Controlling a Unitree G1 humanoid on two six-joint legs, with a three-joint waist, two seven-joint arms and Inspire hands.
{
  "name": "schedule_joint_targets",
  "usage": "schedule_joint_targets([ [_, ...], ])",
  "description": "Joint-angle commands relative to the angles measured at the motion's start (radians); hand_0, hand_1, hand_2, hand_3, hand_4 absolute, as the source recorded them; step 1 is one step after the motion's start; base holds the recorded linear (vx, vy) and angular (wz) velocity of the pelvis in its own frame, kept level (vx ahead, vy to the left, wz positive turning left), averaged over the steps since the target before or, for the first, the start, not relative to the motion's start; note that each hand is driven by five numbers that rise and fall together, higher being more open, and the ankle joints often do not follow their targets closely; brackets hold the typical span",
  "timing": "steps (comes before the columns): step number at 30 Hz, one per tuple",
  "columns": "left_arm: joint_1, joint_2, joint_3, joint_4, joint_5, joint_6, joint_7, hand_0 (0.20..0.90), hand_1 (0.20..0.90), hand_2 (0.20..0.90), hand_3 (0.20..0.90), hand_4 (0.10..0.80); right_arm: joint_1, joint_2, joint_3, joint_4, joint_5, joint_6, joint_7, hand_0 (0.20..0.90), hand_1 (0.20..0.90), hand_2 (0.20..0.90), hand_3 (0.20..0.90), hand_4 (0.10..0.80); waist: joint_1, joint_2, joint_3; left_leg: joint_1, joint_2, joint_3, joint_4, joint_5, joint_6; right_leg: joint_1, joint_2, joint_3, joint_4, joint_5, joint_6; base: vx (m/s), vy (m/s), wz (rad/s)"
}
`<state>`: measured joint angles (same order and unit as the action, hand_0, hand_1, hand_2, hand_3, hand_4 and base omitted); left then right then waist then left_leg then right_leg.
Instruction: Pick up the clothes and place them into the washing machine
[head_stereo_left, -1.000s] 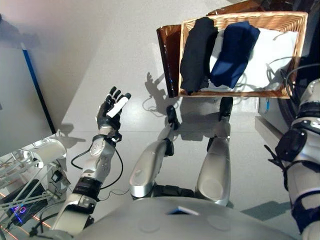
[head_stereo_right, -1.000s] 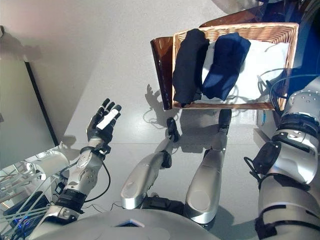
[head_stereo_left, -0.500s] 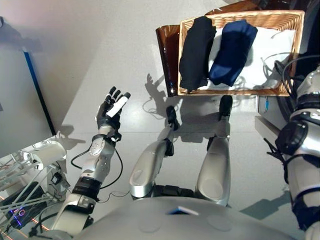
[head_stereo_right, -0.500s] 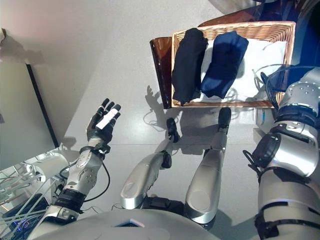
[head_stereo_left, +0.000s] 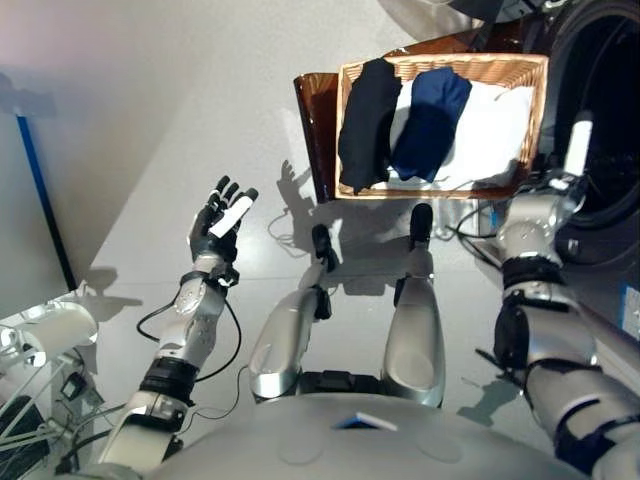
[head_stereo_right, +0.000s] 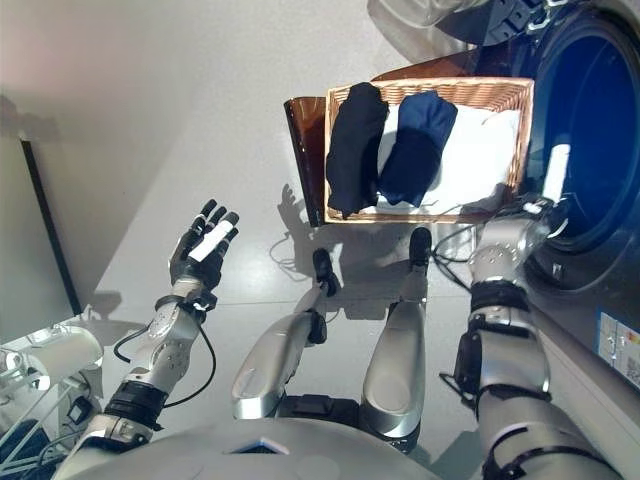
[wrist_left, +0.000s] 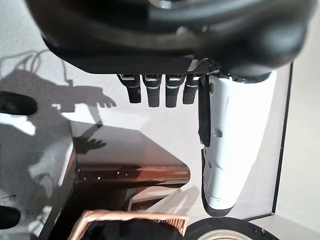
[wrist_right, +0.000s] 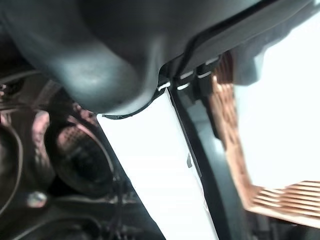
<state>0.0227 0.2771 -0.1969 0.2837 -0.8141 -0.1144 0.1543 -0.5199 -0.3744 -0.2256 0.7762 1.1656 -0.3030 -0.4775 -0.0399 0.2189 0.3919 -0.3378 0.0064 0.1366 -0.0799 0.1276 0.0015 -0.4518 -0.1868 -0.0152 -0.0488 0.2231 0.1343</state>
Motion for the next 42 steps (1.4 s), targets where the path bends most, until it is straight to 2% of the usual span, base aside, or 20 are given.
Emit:
schedule_joint_targets([
  [1,0.027,0.036,0.071,0.0,0.033,-0.058,0.011,0.9,0.9,0.9,0.9,0.8,0.044,-0.023,0.029,-0.066,-0.085,-0.031,0.025,0.9,0.9,0.9,0.9,0.8,0.033,-0.016,-0.091,0.027,0.046,0.002,-0.007,-0.013,-0.124,0.022,-0.004,-0.012,0.135,-0.175,-0.002,0.023,-0.007,0.04],
  [7,0.021,0.027,0.08,0.032,0.07,-0.054,0.013,0.9,0.9,0.9,0.9,0.8,0.119,0.008,0.093,-0.135,-0.223,0.013,0.04,0.9,0.9,0.9,0.9,0.8,0.035,-0.031,-0.102,0.066,0.056,0.003,-0.007,-0.018,-0.123,0.065,-0.001,-0.017,0.124,-0.176,-0.002,0.005,-0.004,0.0],
  [9,0.016,0.022,0.081,0.047,0.08,-0.055,0.012,0.9,0.9,0.9,0.9,0.8,0.143,0.001,0.14,-0.109,-0.31,0.068,0.057,0.9,0.9,0.9,0.9,0.8,0.036,-0.039,-0.101,0.088,0.063,-0.001,-0.007,-0.022,-0.126,0.095,-0.002,-0.023,0.117,-0.181,-0.001,0.024,-0.035,0.01],
  [10,0.01,0.02,0.081,0.059,0.088,-0.053,0.01,0.9,0.9,0.9,0.9,0.8,0.16,-0.015,0.182,-0.105,-0.428,0.122,0.05,0.9,0.9,0.9,0.9,0.8,0.036,-0.044,-0.101,0.094,0.067,-0.002,-0.007,-0.02,-0.128,0.106,-0.001,-0.029,0.112,-0.179,-0.001,0.0,0.0,0.0],
  [12,0.006,0.018,0.08,0.069,0.091,-0.057,0.01,0.9,0.9,0.9,0.9,0.8,0.168,-0.015,0.199,-0.106,-0.452,0.12,0.041,0.9,0.9,0.9,0.9,0.8,0.037,-0.048,-0.104,0.092,0.07,-0.004,-0.007,-0.016,-0.129,0.109,0.001,-0.032,0.106,-0.175,-0.001,-0.002,-0.046,0.04],
  [13,-0.003,0.01,0.074,0.091,0.101,-0.052,0.009,0.9,0.9,0.9,0.9,0.8,0.171,-0.012,0.243,-0.06,-0.553,0.178,0.041,0.9,0.9,0.9,0.9,0.8,0.038,-0.053,-0.104,0.104,0.075,-0.013,-0.007,-0.017,-0.131,0.128,0.003,-0.042,0.102,-0.18,-0.002,0.011,-0.072,0.05],
  [14,-0.005,0.009,0.073,0.099,0.105,-0.051,0.009,0.9,0.9,0.9,0.9,0.8,0.169,-0.008,0.258,-0.048,-0.594,0.195,0.031,0.9,0.9,0.9,0.9,0.8,0.042,-0.053,-0.108,0.104,0.077,-0.015,-0.007,-0.014,-0.131,0.129,0.004,-0.044,0.098,-0.176,-0.002,0.02,-0.056,0.04],
  [21,-0.013,0.006,0.051,0.12,0.119,-0.055,0.007,0.9,0.9,0.9,0.9,0.8,0.083,0.055,0.347,0.096,-0.731,0.26,0.016,0.9,0.9,0.9,0.9,0.8,0.06,-0.046,-0.113,0.126,0.079,-0.024,-0.007,-0.015,-0.127,0.157,0.008,-0.052,0.09,-0.181,-0.003,0.001,-0.004,0.01],
  [25,-0.024,0.017,0.029,0.107,0.105,-0.064,0.005,0.9,0.9,0.9,0.9,0.8,-0.057,0.058,0.373,0.321,-0.816,0.32,-0.013,0.9,0.9,0.9,0.9,0.8,0.083,-0.019,-0.123,0.12,0.073,-0.026,-0.007,-0.016,-0.123,0.151,0.004,-0.057,0.089,-0.179,-0.002,0.0,0.0,0.0],
  [28,-0.029,0.025,0.018,0.089,0.097,-0.069,0.0,0.9,0.9,0.9,0.9,0.8,-0.144,0.056,0.393,0.397,-0.831,0.334,-0.007,0.9,0.9,0.9,0.9,0.8,0.096,0.002,-0.125,0.112,0.066,-0.025,-0.007,-0.016,-0.12,0.14,0.002,-0.052,0.091,-0.177,-0.002,-0.008,0.021,0.02],
  [34,-0.028,0.044,-0.003,0.054,0.103,-0.074,-0.002,0.9,0.9,0.9,0.9,0.8,-0.267,0.036,0.42,0.44,-0.833,0.337,-0.008,0.9,0.9,0.9,0.9,0.8,0.115,0.037,-0.122,0.1,0.056,-0.024,-0.007,-0.015,-0.118,0.127,-0.004,-0.043,0.099,-0.179,-0.002,0.001,0.02,0.03],
  [42,-0.034,0.04,-0.007,0.06,0.106,-0.071,-0.001,0.9,0.9,0.9,0.9,0.8,-0.296,0.075,0.444,0.422,-0.818,0.324,-0.007,0.9,0.9,0.9,0.9,0.8,0.129,0.067,-0.128,0.09,0.045,-0.024,-0.007,-0.017,-0.115,0.121,-0.01,-0.046,0.097,-0.175,0.001,0.0,0.004,0.0],
])
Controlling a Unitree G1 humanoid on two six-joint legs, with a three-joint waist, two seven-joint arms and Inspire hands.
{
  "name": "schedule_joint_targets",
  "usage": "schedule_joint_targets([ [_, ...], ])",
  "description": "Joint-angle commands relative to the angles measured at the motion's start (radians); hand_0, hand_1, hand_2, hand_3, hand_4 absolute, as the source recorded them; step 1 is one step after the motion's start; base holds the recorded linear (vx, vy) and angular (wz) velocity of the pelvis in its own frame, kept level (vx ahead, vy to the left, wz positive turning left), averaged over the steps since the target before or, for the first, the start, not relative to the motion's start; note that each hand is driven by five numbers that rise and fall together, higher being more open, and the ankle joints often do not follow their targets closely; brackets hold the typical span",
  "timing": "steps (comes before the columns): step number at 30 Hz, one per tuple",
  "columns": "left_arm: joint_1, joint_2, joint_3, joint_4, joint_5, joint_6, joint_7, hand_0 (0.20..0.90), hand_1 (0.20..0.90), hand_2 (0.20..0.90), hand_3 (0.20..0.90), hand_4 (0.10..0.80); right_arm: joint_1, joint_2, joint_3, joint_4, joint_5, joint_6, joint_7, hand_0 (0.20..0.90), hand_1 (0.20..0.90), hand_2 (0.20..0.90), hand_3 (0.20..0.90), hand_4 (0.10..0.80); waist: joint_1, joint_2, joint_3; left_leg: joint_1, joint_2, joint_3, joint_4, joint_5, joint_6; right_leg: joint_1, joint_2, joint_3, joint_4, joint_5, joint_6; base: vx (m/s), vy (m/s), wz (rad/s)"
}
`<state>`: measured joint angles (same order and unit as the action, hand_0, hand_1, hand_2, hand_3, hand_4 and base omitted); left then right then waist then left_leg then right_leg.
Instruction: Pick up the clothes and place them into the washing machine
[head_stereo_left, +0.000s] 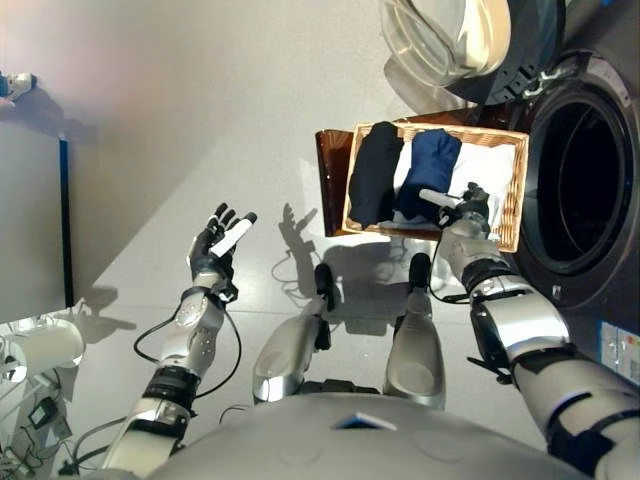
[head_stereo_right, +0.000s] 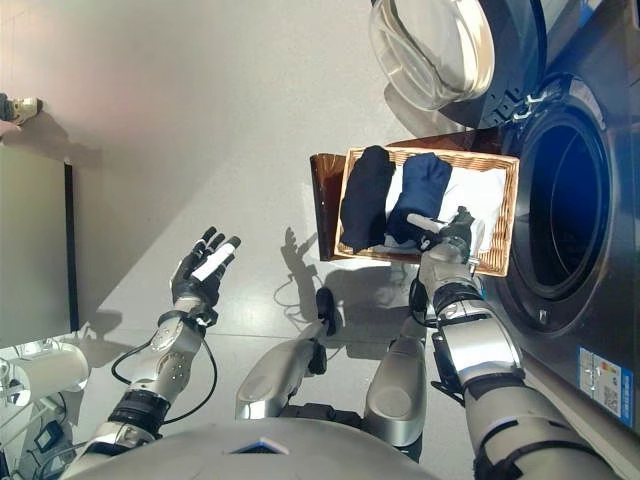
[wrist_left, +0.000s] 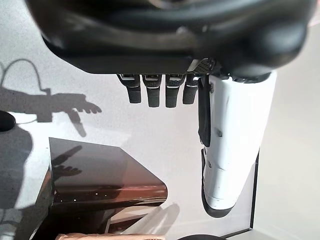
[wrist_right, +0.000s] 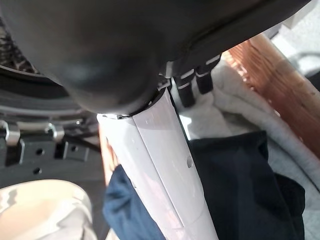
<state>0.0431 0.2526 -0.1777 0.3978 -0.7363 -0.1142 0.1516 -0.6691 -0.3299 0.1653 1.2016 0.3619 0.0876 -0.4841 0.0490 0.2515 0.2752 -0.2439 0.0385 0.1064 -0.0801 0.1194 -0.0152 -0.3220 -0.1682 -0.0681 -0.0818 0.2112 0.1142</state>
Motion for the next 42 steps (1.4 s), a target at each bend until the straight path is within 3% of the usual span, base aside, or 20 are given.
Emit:
schedule_joint_targets([
  [1,-0.058,0.063,-0.027,-0.051,0.032,-0.071,0.001,0.9,0.9,0.9,0.9,0.8,-0.143,0.044,0.059,-0.002,-0.013,-0.068,0.001,0.9,0.9,0.9,0.9,0.8,0.043,0.037,-0.014,-0.003,0.012,0.007,-0.007,-0.011,-0.098,-0.009,-0.031,0.006,0.131,-0.163,0.022,0.0,0.0,0.0],
  [7,-0.061,0.063,-0.03,-0.06,0.035,-0.075,0.007,0.9,0.9,0.9,0.9,0.8,-0.126,0.061,0.076,0.003,-0.04,-0.065,-0.005,0.9,0.9,0.9,0.9,0.8,0.043,0.039,-0.02,-0.002,0.009,0.004,-0.007,-0.014,-0.096,-0.005,-0.033,0.005,0.13,-0.164,0.023,0.0,0.0,0.0],
  [17,-0.07,0.053,-0.015,-0.026,0.052,-0.073,0.016,0.9,0.9,0.9,0.9,0.8,-0.025,0.029,0.037,-0.046,-0.033,-0.08,-0.029,0.9,0.9,0.9,0.9,0.8,0.021,-0.003,-0.032,0.028,0.014,0.008,-0.007,-0.03,-0.088,0.011,-0.031,0.01,0.135,-0.169,0.025,0.0,0.0,0.0],
  [25,-0.077,0.042,-0.002,-0.008,0.064,-0.066,0.025,0.9,0.9,0.9,0.9,0.8,0.101,0.028,0.016,-0.27,-0.04,-0.111,-0.066,0.9,0.9,0.9,0.9,0.8,-0.01,-0.037,-0.028,0.056,0.017,0.013,-0.007,-0.039,-0.084,0.035,-0.029,0.009,0.132,-0.173,0.026,0.003,0.001,0.01],
  [37,-0.07,0.046,-0.001,-0.021,0.053,-0.065,0.037,0.9,0.9,0.9,0.9,0.8,0.072,0.085,0.039,-0.286,-0.028,-0.122,-0.084,0.9,0.9,0.9,0.9,0.8,0.006,-0.022,-0.038,0.056,0.014,0.012,-0.007,-0.037,-0.083,0.039,-0.031,0.008,0.128,-0.174,0.023,-0.003,0.005,-0.01],
  [42,-0.075,0.052,-0.017,-0.029,0.047,-0.068,0.034,0.9,0.9,0.9,0.9,0.8,0.001,0.095,0.067,-0.212,-0.044,-0.1,-0.071,0.9,0.9,0.9,0.9,0.8,0.024,0.003,-0.044,0.047,0.005,0.01,-0.007,-0.036,-0.083,0.029,-0.038,0.008,0.122,-0.167,0.024,-0.005,0.006,0.0],
])
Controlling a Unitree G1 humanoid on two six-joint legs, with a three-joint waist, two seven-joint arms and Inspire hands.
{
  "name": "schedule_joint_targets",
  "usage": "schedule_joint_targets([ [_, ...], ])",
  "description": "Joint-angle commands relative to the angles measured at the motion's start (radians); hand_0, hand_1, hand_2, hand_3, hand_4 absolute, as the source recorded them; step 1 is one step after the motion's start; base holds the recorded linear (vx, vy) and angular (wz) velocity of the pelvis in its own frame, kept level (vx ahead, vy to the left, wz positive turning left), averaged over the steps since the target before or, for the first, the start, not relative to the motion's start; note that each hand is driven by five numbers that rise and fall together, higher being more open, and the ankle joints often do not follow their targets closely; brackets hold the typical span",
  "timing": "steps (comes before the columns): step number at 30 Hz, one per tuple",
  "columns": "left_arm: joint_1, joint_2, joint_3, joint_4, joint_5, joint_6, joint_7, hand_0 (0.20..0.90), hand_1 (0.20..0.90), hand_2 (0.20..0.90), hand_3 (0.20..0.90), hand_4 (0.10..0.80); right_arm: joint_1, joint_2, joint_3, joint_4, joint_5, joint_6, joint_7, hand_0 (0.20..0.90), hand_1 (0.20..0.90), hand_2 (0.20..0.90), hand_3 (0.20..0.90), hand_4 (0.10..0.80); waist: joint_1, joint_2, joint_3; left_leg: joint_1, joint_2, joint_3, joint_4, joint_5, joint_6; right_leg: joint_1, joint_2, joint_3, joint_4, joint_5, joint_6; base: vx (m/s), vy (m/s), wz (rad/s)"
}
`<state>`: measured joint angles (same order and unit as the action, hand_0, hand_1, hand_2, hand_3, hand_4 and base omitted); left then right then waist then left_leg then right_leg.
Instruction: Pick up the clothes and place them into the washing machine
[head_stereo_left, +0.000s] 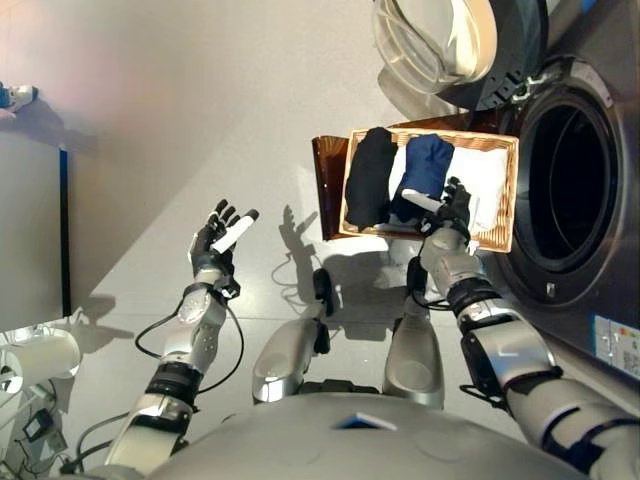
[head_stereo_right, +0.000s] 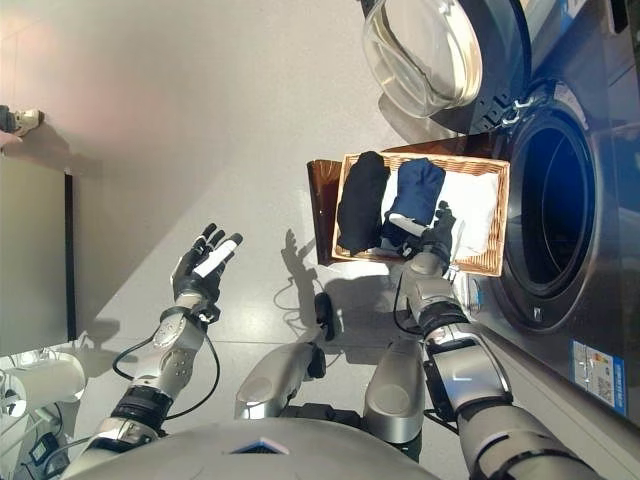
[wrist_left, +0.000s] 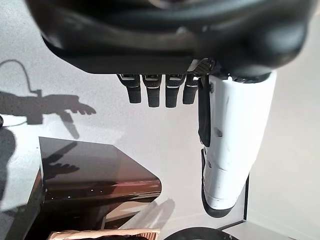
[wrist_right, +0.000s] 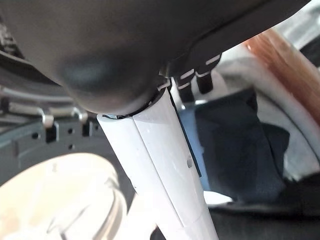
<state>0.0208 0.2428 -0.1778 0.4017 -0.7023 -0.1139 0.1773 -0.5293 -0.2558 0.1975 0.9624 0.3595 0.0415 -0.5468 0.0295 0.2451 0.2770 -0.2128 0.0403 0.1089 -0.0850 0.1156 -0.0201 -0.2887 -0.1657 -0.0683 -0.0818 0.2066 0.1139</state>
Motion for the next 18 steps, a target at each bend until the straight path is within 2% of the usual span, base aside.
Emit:
schedule_joint_targets([
  [1,-0.053,0.063,-0.024,-0.033,0.01,-0.069,0.007,0.9,0.9,0.9,0.9,0.8,-0.156,0.02,0.041,0.055,-0.055,-0.044,-0.005,0.9,0.9,0.9,0.9,0.8,0.049,0.018,-0.046,0.011,0.001,0.006,-0.002,-0.03,-0.078,-0.008,-0.042,0.008,0.121,-0.161,0.025,0.0,0.0,0.0],
  [9,-0.044,0.099,-0.066,-0.076,-0.002,-0.069,-0.012,0.9,0.9,0.9,0.9,0.8,-0.309,-0.009,0.076,0.26,-0.134,0.035,0.022,0.9,0.9,0.9,0.9,0.8,0.089,0.105,-0.032,-0.027,-0.023,-0.011,-0.002,-0.011,-0.082,-0.034,-0.06,0.005,0.119,-0.145,0.029,-0.035,0.034,0.01],
  [18,-0.04,0.11,-0.094,-0.114,-0.005,-0.072,-0.042,0.9,0.9,0.9,0.9,0.8,-0.394,-0.018,0.129,0.404,-0.265,0.109,0.084,0.9,0.9,0.9,0.9,0.8,0.117,0.167,-0.023,-0.062,-0.045,-0.02,-0.002,0.001,-0.083,-0.063,-0.079,0.002,0.128,-0.137,0.037,-0.008,0.009,0.0],
])
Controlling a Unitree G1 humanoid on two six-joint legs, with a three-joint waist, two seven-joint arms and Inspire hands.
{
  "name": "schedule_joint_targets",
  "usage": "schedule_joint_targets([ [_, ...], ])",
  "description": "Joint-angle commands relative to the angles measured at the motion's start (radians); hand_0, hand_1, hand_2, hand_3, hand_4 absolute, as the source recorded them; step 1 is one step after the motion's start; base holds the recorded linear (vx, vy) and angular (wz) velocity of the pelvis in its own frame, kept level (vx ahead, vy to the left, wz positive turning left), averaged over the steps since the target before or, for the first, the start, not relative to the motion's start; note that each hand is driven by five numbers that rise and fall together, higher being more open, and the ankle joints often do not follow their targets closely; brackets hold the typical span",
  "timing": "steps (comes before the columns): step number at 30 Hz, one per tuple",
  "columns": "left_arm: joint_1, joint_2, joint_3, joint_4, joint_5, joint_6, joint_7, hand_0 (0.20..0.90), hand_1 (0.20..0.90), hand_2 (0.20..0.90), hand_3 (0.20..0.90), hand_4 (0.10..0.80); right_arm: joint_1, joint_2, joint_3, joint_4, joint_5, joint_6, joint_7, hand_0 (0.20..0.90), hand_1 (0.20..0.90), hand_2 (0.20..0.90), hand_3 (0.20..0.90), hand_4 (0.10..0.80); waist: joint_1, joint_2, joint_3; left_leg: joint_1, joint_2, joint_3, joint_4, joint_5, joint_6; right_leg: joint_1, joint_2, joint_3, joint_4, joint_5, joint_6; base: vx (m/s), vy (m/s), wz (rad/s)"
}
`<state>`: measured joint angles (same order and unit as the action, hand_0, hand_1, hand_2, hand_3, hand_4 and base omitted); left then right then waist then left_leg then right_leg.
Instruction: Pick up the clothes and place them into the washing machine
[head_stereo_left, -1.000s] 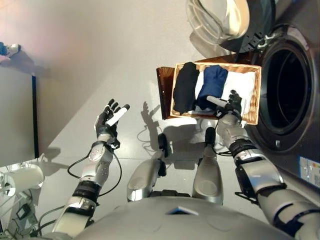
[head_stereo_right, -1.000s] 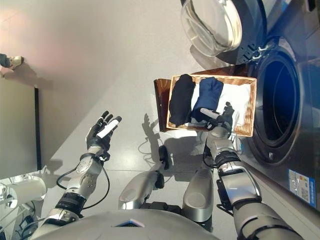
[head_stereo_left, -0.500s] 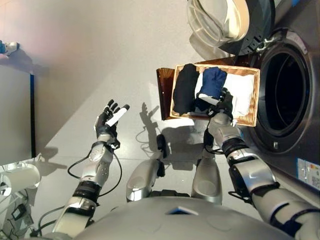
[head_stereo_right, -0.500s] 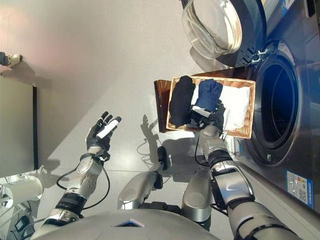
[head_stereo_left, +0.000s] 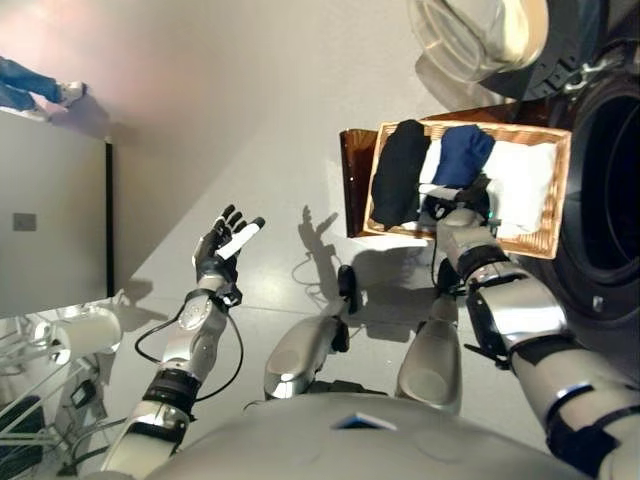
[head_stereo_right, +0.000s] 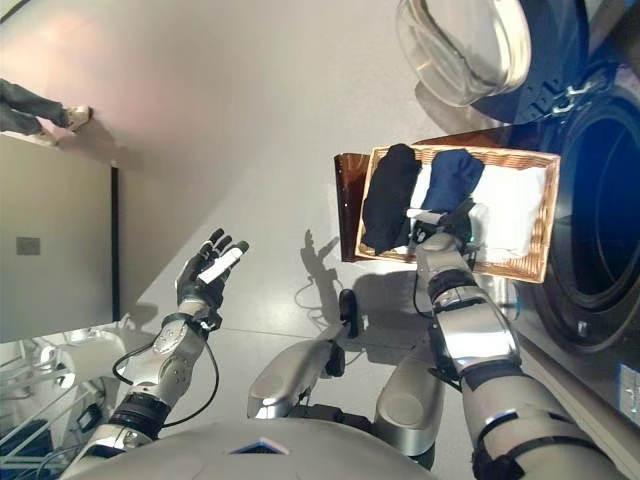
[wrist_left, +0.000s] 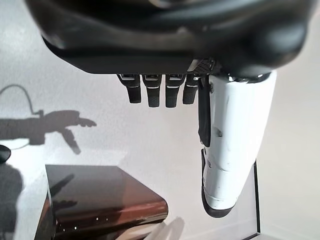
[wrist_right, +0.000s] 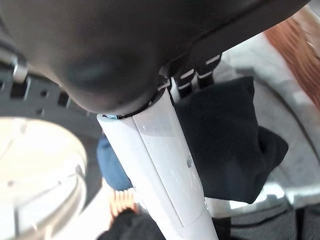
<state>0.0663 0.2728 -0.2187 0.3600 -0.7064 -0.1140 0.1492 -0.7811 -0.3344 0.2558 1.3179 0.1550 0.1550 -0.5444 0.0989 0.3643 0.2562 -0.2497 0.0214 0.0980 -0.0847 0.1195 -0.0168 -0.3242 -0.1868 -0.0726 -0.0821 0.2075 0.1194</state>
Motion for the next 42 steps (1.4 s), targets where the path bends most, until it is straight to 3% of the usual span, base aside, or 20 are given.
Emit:
schedule_joint_targets([
  [1,-0.085,0.08,-0.053,-0.072,-0.001,-0.072,-0.014,0.9,0.9,0.9,0.9,0.8,-0.142,0.061,0.071,0.049,-0.06,-0.005,0.081,0.9,0.9,0.9,0.9,0.8,0.048,0.048,-0.002,-0.026,-0.026,-0.009,-0.003,-0.003,-0.086,-0.028,-0.058,0.006,0.128,-0.138,0.031,0.0,0.0,0.0],
  [2,-0.085,0.076,-0.054,-0.071,-0.002,-0.072,-0.016,0.9,0.9,0.9,0.9,0.8,-0.142,0.061,0.072,0.057,-0.068,-0.004,0.084,0.823,0.823,0.823,0.823,0.745,0.048,0.051,-0.002,-0.027,-0.029,-0.01,-0.003,-0.003,-0.086,-0.029,-0.06,0.005,0.129,-0.137,0.033,0.0,0.0,0.0],
  [3,-0.083,0.073,-0.055,-0.072,-0.004,-0.071,-0.019,0.9,0.9,0.9,0.9,0.8,-0.142,0.059,0.072,0.062,-0.073,-0.002,0.087,0.518,0.518,0.518,0.518,0.527,0.048,0.055,-0.003,-0.028,-0.031,-0.01,-0.003,-0.004,-0.085,-0.029,-0.062,0.005,0.128,-0.136,0.033,0.0,0.0,0.0],
  [4,-0.082,0.07,-0.055,-0.071,-0.003,-0.072,-0.02,0.9,0.9,0.9,0.9,0.8,-0.143,0.059,0.074,0.067,-0.078,-0.002,0.091,0.444,0.444,0.444,0.444,0.475,0.048,0.058,-0.004,-0.029,-0.033,-0.009,-0.003,-0.003,-0.085,-0.03,-0.063,0.006,0.129,-0.135,0.034,0.019,0.036,0.0],
  [5,-0.081,0.068,-0.053,-0.069,-0.001,-0.072,-0.022,0.9,0.9,0.9,0.9,0.8,-0.141,0.058,0.075,0.07,-0.08,-0.001,0.093,0.2,0.2,0.2,0.2,0.3,0.049,0.061,-0.007,-0.029,-0.034,-0.009,-0.003,-0.004,-0.084,-0.031,-0.064,0.008,0.131,-0.135,0.034,0.022,0.036,0.0],
  [23,-0.072,0.055,-0.046,-0.062,0.007,-0.065,-0.042,0.9,0.9,0.9,0.9,0.8,-0.102,-0.004,0.032,0.096,-0.069,-0.011,0.115,0.2,0.2,0.2,0.2,0.3,0.041,0.075,-0.043,-0.012,-0.037,0.002,-0.003,-0.014,-0.079,-0.026,-0.072,0.016,0.133,-0.142,0.036,0.001,0.002,0.0],
  [31,-0.07,0.044,-0.034,-0.039,0.019,-0.064,-0.046,0.9,0.9,0.9,0.9,0.8,-0.046,-0.062,-0.027,0.053,0.016,-0.064,0.094,0.2,0.2,0.2,0.2,0.3,0.018,0.065,-0.042,0.004,-0.029,0.01,-0.003,-0.019,-0.08,-0.016,-0.068,0.022,0.134,-0.148,0.035,0.0,0.0,0.0],
  [37,-0.075,0.04,-0.005,-0.029,0.02,-0.064,-0.033,0.9,0.9,0.9,0.9,0.8,0.032,-0.114,-0.079,-0.06,0.084,-0.116,0.057,0.2,0.2,0.2,0.2,0.3,-0.013,0.043,-0.031,0.007,-0.022,0.022,-0.003,-0.021,-0.079,-0.021,-0.059,0.029,0.137,-0.151,0.031,0.0,0.0,0.0],
  [42,-0.065,0.035,0.032,-0.03,0.019,-0.063,-0.019,0.9,0.9,0.9,0.9,0.8,0.141,-0.161,-0.124,-0.29,0.089,-0.148,0.019,0.2,0.2,0.2,0.2,0.3,-0.051,0.022,-0.01,0.002,-0.013,0.034,-0.003,-0.021,-0.078,-0.038,-0.051,0.043,0.139,-0.148,0.028,-0.007,-0.007,-0.06],
])
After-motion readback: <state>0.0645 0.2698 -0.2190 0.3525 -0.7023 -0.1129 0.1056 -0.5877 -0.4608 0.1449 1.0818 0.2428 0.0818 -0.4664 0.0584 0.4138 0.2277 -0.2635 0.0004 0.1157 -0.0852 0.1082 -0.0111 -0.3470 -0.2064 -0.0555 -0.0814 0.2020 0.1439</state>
